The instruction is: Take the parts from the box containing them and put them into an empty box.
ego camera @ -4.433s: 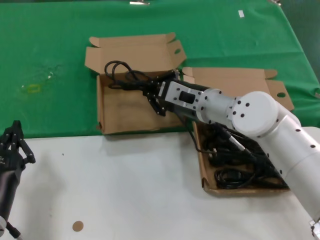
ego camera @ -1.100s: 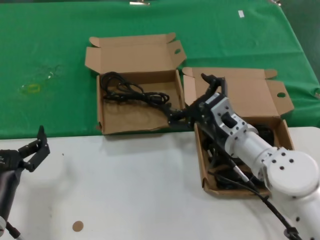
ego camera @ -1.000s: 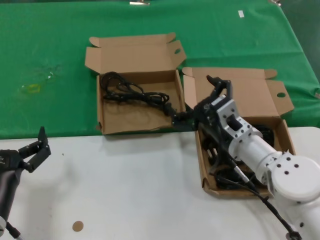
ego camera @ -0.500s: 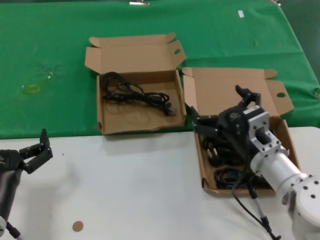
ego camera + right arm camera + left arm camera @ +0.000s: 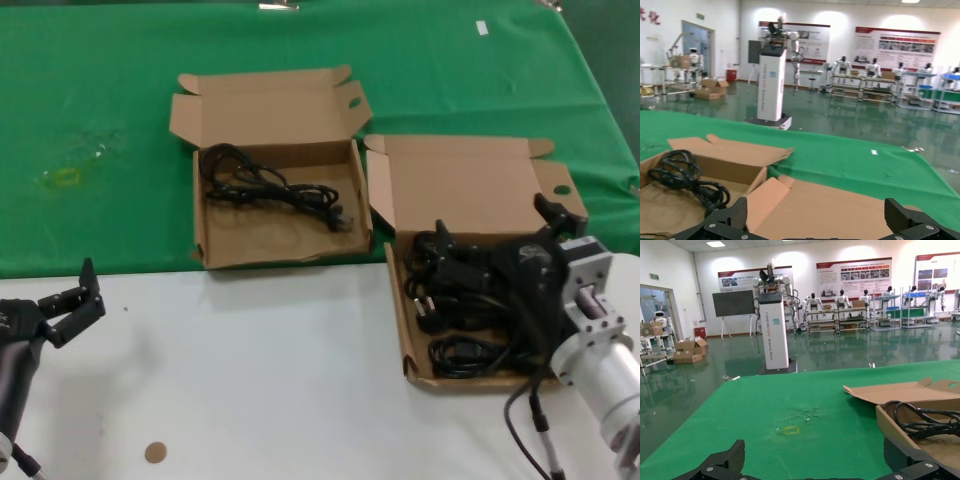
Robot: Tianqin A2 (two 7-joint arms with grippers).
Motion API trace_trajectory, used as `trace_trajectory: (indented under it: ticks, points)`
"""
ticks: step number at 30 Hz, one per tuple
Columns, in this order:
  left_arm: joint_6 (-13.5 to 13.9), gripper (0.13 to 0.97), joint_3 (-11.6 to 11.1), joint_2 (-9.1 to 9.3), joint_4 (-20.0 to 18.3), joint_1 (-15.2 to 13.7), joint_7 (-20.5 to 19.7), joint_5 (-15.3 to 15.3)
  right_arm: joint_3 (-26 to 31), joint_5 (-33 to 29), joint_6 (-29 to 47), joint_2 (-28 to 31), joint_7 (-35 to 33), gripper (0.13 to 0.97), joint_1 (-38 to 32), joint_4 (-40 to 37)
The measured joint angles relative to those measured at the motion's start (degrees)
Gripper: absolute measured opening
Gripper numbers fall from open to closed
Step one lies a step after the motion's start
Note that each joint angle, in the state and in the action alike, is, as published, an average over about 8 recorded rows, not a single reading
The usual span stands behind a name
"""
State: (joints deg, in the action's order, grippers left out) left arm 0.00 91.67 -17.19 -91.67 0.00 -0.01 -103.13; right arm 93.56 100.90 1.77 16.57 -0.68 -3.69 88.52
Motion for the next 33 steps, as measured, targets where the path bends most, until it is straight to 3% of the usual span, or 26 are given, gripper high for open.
trace_trajectory:
  ticks: [33]
  points:
    - [0.00,0.966,0.00,0.00,0.00,0.00,0.00,0.00,-1.05,1.24,-0.98,0.34,0.38,0.966,2.04,1.75]
